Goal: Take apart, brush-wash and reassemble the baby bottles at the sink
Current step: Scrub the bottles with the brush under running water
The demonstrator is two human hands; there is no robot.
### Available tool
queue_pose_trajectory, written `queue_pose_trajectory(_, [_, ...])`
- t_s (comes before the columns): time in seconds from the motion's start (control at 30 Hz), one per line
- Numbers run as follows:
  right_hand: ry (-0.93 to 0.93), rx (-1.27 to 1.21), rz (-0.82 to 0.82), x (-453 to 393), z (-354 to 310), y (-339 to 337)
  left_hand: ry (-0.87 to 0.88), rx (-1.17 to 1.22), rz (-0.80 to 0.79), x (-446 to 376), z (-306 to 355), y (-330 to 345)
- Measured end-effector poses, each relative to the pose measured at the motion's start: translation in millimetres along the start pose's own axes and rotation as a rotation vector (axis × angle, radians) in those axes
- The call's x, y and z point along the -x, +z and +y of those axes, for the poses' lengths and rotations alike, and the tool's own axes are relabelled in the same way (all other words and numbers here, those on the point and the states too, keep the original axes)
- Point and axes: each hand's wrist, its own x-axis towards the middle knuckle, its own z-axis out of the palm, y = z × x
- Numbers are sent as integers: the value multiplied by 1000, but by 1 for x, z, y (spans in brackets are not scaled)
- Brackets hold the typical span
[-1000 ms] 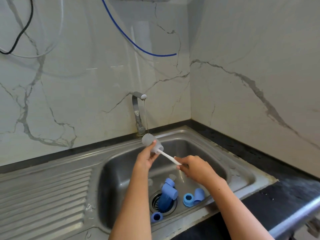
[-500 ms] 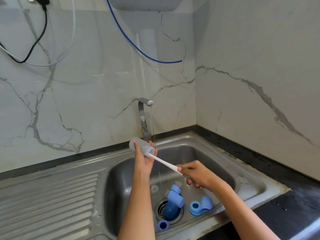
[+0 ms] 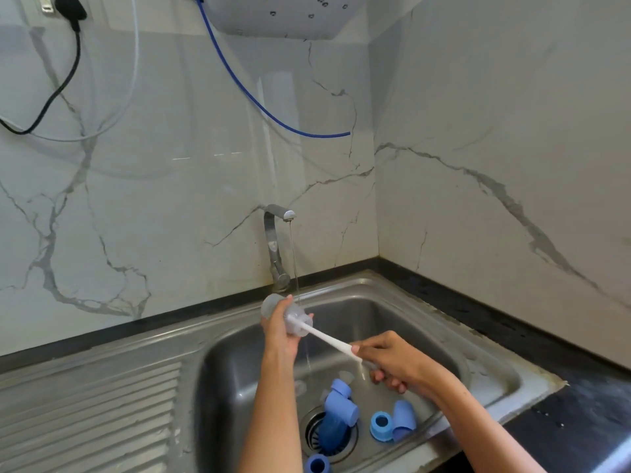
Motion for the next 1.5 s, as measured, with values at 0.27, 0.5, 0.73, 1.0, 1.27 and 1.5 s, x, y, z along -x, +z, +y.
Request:
queue_pose_trajectory(0.27, [-122,486,258,-3,8,2,-15,58,-55,1,-3,9])
queue_pose_trajectory(0.5, [39,-80,63,0,3,-8,-4,28,-113,4,-3,-1])
queue_pose_trajectory(0.73, [-97,452,252,-5,11,-2,78,-200,161,4,-6,5])
queue_pose_trajectory(1.0, [4,71,88,-4,3,-1,-9,-24,36,3,-3,4])
queue_pose_trajectory(1.27, [-146,623,406,2,2,2,-15,9,13,3,-1,9])
queue_pose_trajectory(1.5, [-213,784,525,13,-5,-8,56,-42,190,11,2,9])
